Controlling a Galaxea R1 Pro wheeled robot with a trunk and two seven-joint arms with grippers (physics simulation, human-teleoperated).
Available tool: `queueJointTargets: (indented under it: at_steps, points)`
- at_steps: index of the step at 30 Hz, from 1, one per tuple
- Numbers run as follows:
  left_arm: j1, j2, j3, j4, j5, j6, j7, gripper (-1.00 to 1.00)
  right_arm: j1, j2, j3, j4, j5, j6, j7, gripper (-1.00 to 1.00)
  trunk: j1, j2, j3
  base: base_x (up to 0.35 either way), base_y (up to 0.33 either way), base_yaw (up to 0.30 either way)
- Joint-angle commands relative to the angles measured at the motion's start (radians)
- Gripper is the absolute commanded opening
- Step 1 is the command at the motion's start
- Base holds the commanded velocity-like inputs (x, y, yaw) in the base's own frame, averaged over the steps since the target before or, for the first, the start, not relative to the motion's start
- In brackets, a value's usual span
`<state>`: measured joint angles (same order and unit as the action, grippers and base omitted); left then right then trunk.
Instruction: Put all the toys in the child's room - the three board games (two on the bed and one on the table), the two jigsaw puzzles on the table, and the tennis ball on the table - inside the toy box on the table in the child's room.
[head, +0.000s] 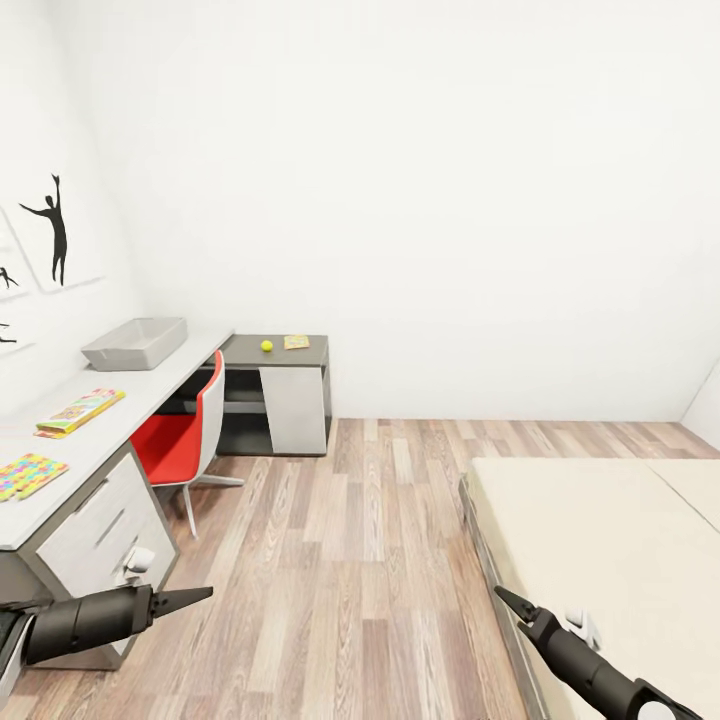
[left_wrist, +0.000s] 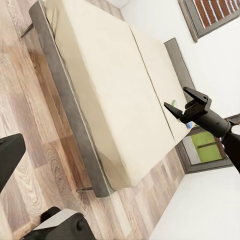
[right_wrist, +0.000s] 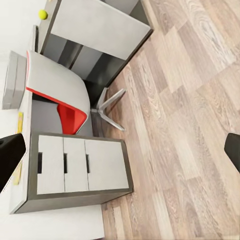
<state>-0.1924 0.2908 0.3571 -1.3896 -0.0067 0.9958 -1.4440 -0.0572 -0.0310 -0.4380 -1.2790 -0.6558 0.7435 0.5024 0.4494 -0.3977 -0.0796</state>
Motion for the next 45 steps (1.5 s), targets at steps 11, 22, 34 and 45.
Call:
queueJointTargets:
  at_steps: [11, 22, 34, 45]
  points:
    - [-0.001, -0.019, 0.000, 0.000, -0.001, 0.011, -0.004, 1.00, -0.001, 0.000, -0.002, 0.000, -0.002, 0.007, 0.002, 1.00, 0.001, -0.002, -0.002, 0.000, 0.000, 0.000]
    - [-0.001, -0.019, 0.000, 0.000, -0.001, 0.011, -0.004, 1.00, -0.001, 0.000, -0.002, 0.000, -0.002, 0.007, 0.002, 1.00, 0.001, -0.002, -0.002, 0.000, 0.000, 0.000]
    - [-0.001, -0.019, 0.000, 0.000, -0.001, 0.011, -0.004, 1.00, -0.001, 0.000, -0.002, 0.000, -0.002, 0.007, 0.002, 1.00, 0.001, -0.002, -0.002, 0.000, 0.000, 0.000]
    - [-0.001, -0.019, 0.000, 0.000, -0.001, 0.011, -0.004, 1.00, -0.001, 0.000, -0.002, 0.000, -0.002, 0.007, 0.002, 1.00, 0.001, -0.002, -0.002, 0.000, 0.000, 0.000]
